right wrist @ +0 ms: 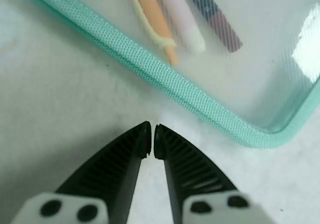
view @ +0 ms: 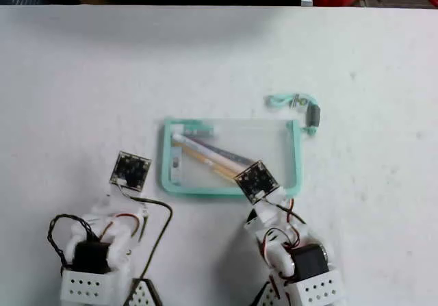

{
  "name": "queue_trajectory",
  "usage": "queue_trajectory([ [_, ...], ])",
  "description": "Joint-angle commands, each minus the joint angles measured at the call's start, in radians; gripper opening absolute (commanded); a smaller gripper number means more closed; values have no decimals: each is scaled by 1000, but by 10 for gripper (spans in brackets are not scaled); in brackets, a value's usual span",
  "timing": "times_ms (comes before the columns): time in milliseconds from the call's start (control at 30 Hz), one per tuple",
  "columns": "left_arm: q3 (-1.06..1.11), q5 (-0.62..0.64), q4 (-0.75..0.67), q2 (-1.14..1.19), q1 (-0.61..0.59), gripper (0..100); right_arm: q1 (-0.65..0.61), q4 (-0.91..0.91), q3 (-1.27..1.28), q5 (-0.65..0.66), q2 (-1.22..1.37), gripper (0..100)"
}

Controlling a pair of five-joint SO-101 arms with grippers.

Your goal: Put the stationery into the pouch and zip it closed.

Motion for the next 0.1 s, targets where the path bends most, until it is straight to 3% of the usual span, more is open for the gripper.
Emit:
queue_trajectory([
  [0,-3,-6,8,-4,-5,29,-8,5,9,6,-8,17],
  [67,-3,-6,8,-4,-5,29,-8,5,9,6,-8,17],
])
